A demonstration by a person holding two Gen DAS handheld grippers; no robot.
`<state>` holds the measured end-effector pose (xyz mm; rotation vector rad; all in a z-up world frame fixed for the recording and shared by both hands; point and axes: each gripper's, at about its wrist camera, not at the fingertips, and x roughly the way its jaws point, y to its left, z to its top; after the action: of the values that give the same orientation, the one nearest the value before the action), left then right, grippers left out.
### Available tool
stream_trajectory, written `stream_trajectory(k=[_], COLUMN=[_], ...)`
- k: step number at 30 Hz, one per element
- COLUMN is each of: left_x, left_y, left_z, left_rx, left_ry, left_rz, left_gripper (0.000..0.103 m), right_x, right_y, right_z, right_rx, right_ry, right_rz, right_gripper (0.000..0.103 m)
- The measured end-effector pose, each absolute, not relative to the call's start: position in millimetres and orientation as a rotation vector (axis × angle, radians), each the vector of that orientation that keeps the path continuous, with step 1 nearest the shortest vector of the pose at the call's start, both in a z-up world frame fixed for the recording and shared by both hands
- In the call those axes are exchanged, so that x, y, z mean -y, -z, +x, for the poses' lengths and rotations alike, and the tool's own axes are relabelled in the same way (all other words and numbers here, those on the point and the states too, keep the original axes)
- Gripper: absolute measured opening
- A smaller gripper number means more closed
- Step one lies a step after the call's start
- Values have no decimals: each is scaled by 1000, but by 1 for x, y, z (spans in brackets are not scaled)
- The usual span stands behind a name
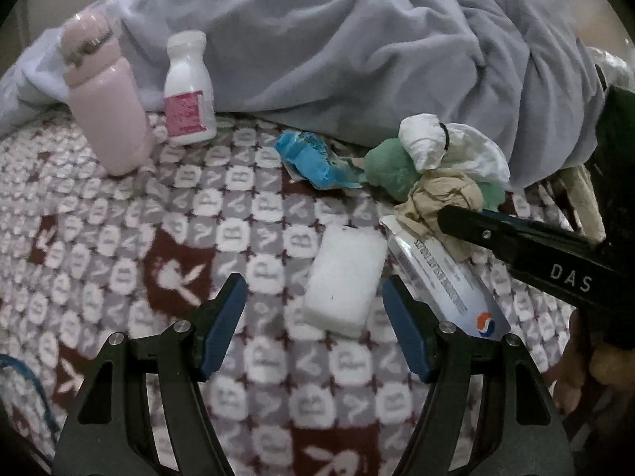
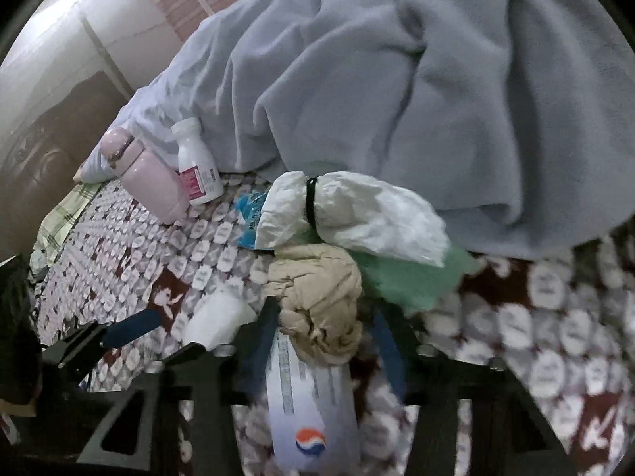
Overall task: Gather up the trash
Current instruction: 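Grasp the white sponge with the left tool while the right tool grasps the beige cloth, then carry the sponge and beige cloth toward the white bucket with both tools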
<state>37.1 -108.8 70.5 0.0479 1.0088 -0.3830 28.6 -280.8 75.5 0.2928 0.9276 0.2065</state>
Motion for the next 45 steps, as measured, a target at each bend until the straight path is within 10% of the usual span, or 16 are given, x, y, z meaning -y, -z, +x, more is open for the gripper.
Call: stream_trajectory(k=[3,45], left_x=[111,267], left_y=[-62,-150], left_z=[43,-129], left_rx=[-1046,-853], left_ry=[425,596], left_rz=[10,174], left_gripper=[31,26], right_x=[282,429], right_y=[-80,-142], right_z=[20,-220], right_rx=[-910,-729], right_ry=[-211,27], right_rz=[282,295], right_gripper=[22,21])
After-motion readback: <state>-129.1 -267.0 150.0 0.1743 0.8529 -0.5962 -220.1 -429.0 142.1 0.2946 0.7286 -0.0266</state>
